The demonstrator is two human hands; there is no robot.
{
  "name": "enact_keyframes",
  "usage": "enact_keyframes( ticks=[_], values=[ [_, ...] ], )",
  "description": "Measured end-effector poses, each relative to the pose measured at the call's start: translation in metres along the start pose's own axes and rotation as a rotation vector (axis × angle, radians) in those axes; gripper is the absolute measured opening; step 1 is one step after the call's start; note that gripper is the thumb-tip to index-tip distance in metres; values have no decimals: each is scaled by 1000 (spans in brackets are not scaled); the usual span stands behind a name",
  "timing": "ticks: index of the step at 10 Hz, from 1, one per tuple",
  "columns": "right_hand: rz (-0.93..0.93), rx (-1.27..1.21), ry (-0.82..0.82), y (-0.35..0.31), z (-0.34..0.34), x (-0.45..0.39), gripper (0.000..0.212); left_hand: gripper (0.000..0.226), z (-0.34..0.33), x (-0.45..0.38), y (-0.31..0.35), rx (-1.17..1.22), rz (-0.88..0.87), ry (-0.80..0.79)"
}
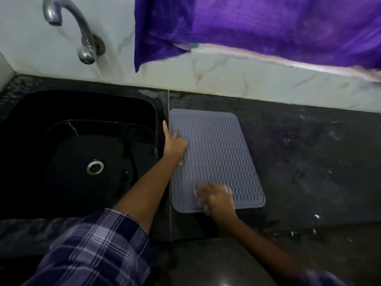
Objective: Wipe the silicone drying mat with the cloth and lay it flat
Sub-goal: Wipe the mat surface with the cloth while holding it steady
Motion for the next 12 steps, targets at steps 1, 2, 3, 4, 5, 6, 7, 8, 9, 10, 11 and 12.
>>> enact_keyframes(
  ticks=[1, 2, 3, 4, 5, 6, 7, 8, 9, 10, 11, 12],
  values=[
    [-79, -13, -188, 2, 25, -6, 24, 40, 2, 20, 6, -54, 18, -35],
    [-92, -14, -107, -10, 46, -64, 24, 75, -1, 34, 15, -136, 28, -111],
    [-85, 47, 45, -24, 29, -77, 28, 81, -13, 37, 17, -81, 93, -67],
    [-17, 18, 82, -19, -13, -9, 26, 79, -9, 43, 14, -48, 77, -9],
    [97, 53, -84, -16, -12, 27, 26, 78, -8, 48, 16, -48, 51, 6],
    [16, 67, -100, -16, 1, -5, 24, 69, -9, 50, 21, -51, 82, -4],
    [74, 52, -54, -29, -3, -25, 31, 78, -14, 44, 23, -81, 102, -13],
    [75, 79, -112, -19, -22, 7, 29, 99, -13, 43, 23, -120, 85, -20],
    [88, 126, -265, -11, 7, 4, 28, 111, -6, 40, 17, -109, 69, -72],
    [71, 126, -168, -8, 37, -40, 33, 127, -1, 23, 10, -37, 24, -160],
    [-18, 215, -212, 6, 36, -43, 37, 122, 4, -7, 2, 31, -22, -150],
    [-60, 36, -413, 23, 47, -41, 30, 111, 12, -44, -10, -14, -21, -118]
  ],
)
Point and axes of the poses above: each hand's wrist, its own x-axis away from the middle knuckle, its own z-axis out of the back of the hand, y = z × x, the point moved 1 cm from there along -x, towards the middle knuckle, and after that the axes turned 14 degrees about -x, right-handed, at the moved point
